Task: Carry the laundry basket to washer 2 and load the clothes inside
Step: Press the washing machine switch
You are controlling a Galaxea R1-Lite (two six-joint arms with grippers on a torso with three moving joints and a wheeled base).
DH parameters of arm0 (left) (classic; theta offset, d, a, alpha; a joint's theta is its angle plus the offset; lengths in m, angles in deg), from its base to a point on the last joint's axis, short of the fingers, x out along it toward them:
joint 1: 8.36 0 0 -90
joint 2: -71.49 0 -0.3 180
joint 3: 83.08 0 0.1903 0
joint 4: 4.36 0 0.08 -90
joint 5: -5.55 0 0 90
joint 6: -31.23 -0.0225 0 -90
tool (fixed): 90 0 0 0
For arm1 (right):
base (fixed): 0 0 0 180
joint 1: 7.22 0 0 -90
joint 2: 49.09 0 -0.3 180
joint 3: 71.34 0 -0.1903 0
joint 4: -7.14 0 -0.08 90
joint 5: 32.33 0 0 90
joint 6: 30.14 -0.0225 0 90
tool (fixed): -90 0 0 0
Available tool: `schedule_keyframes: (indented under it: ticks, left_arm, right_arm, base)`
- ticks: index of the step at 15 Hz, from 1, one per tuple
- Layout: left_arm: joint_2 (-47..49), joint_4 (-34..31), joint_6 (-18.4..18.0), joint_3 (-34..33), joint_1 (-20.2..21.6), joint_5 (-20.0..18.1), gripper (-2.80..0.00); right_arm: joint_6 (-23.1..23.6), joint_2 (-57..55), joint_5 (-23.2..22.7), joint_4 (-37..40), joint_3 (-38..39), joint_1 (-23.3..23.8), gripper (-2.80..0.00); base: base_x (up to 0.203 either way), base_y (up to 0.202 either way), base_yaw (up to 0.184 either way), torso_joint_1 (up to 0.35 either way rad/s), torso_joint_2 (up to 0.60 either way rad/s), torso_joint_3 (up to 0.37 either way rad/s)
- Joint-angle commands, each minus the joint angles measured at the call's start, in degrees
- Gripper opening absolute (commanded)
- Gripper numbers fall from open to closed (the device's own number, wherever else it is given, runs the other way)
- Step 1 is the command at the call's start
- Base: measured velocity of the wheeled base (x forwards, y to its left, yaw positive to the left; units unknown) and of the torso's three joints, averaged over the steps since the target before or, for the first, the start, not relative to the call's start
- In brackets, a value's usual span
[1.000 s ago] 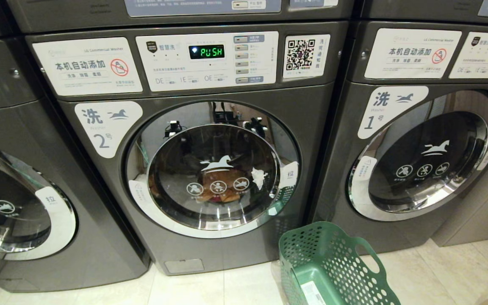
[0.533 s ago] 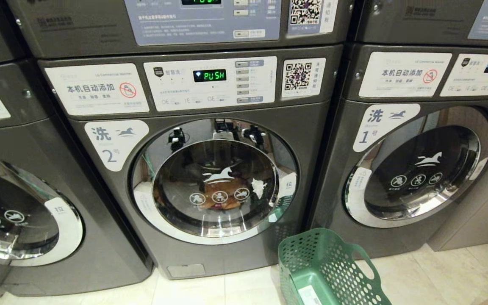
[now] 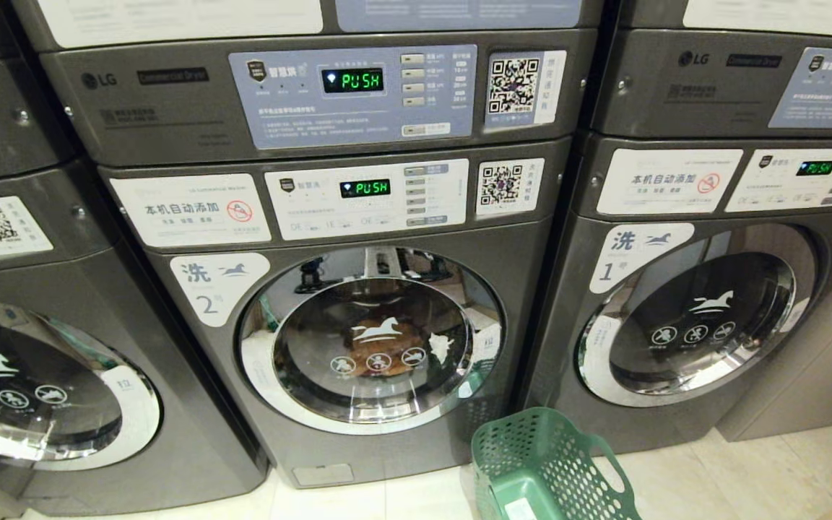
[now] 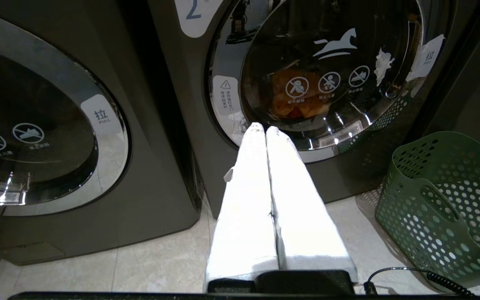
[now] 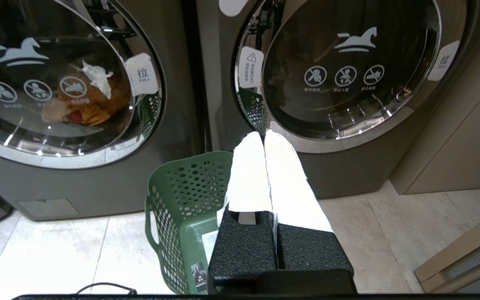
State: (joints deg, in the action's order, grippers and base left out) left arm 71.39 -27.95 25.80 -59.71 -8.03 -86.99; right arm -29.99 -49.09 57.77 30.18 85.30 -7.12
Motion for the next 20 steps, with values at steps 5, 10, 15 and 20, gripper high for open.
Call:
schedule_keyframes:
  ticks: [5, 10, 15, 20]
  left_arm:
    - [0.10, 0.04, 0.00, 0.00, 0.02, -0.01, -2.80]
    - [0.10, -0.04, 0.06, 0.00, 0.02, 0.07, -2.80]
    - [0.10, -0.04, 0.10, 0.00, 0.02, 0.07, -2.80]
    - [0.10, -0.04, 0.33, 0.00, 0.02, 0.07, -2.80]
  right_arm:
    - [-0.42, -0.09, 0.08, -0.02, 0.00, -0.01, -2.80]
    - [-0.51, -0.09, 0.08, -0.02, 0.00, -0.01, -2.80]
    - [-0.51, -0.09, 0.08, -0.02, 0.00, -0.01, -2.80]
    - [-0.51, -0.09, 0.08, -0.02, 0.00, -0.01, -2.80]
  base:
    - [0.000, 0.000, 0.000, 0.201, -0.48, -0.283]
    - [0.000, 0.000, 0.000, 0.038, -0.08, -0.050]
    - [0.000, 0.000, 0.000, 0.000, 0.00, 0.000]
    - [0.000, 0.000, 0.000, 0.000, 0.00, 0.000]
